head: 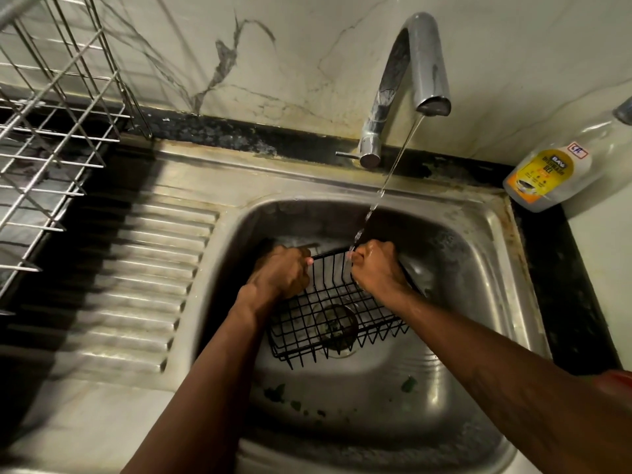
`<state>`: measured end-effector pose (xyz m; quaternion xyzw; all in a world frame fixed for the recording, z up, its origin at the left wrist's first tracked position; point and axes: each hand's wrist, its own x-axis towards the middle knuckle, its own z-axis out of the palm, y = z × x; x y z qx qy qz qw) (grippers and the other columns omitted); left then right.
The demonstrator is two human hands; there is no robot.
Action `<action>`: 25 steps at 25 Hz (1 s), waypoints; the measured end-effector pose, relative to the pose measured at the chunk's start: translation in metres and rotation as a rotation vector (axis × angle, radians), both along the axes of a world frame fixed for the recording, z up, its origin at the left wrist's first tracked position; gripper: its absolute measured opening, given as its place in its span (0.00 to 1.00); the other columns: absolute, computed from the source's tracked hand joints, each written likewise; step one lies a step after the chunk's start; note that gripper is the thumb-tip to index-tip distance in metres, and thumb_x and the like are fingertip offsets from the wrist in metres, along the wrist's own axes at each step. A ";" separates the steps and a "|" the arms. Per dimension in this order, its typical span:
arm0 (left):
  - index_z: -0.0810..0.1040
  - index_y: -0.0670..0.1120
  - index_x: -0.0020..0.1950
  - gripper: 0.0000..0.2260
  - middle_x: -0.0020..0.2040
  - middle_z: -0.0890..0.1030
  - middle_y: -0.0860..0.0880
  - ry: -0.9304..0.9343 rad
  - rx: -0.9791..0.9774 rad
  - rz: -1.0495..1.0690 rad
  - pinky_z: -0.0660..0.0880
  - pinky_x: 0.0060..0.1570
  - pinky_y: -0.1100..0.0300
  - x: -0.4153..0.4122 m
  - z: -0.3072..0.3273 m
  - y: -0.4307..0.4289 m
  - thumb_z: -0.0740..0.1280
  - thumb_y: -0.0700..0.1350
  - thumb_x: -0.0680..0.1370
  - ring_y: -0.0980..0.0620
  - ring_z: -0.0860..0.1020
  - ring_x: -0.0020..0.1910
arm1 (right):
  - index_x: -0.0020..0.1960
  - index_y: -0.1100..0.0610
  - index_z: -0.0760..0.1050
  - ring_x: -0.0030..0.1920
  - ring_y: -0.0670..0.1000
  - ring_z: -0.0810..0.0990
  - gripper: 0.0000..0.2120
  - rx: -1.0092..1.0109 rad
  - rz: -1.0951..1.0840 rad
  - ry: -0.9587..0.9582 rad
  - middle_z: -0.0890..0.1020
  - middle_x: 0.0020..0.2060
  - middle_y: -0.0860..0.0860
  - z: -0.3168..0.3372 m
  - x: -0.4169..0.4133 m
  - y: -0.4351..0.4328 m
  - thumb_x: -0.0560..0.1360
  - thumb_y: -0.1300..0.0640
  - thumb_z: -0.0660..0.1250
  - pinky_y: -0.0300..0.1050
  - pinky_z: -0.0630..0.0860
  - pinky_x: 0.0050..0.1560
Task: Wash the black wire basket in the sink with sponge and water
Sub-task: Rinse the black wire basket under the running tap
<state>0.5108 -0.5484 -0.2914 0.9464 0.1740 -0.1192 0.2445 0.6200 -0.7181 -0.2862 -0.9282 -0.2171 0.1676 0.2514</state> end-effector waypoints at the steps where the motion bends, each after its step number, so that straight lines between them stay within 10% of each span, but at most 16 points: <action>1: 0.73 0.51 0.39 0.13 0.37 0.78 0.51 0.018 -0.008 0.003 0.72 0.36 0.59 0.000 0.001 0.001 0.61 0.51 0.83 0.50 0.78 0.37 | 0.33 0.55 0.74 0.32 0.48 0.79 0.16 0.007 0.031 0.018 0.77 0.31 0.47 0.004 0.001 0.000 0.79 0.60 0.69 0.44 0.77 0.36; 4: 0.80 0.49 0.43 0.14 0.40 0.80 0.51 0.107 0.013 0.010 0.76 0.40 0.58 0.002 0.007 0.005 0.62 0.53 0.82 0.52 0.79 0.38 | 0.47 0.59 0.79 0.39 0.44 0.75 0.05 -0.076 0.153 0.060 0.73 0.39 0.45 0.009 0.005 0.003 0.81 0.60 0.67 0.38 0.74 0.43; 12: 0.75 0.49 0.61 0.15 0.53 0.82 0.40 -0.085 0.085 -0.143 0.78 0.51 0.49 0.016 0.008 -0.021 0.57 0.55 0.82 0.37 0.80 0.53 | 0.37 0.56 0.82 0.32 0.50 0.80 0.09 0.060 0.364 -0.042 0.82 0.32 0.52 -0.007 0.000 0.009 0.75 0.58 0.67 0.47 0.77 0.35; 17: 0.79 0.43 0.40 0.12 0.36 0.80 0.44 -0.086 0.018 -0.070 0.77 0.37 0.55 0.016 0.008 -0.026 0.61 0.49 0.73 0.43 0.79 0.37 | 0.50 0.55 0.86 0.44 0.52 0.80 0.04 0.139 0.150 -0.453 0.86 0.45 0.52 -0.012 0.001 -0.017 0.77 0.57 0.73 0.45 0.75 0.48; 25: 0.79 0.45 0.49 0.18 0.41 0.78 0.45 -0.135 0.188 0.119 0.73 0.41 0.54 0.005 0.018 -0.042 0.55 0.53 0.84 0.42 0.81 0.44 | 0.64 0.48 0.81 0.56 0.55 0.83 0.14 0.004 0.322 -0.094 0.85 0.58 0.51 -0.001 0.018 -0.005 0.82 0.47 0.65 0.52 0.81 0.57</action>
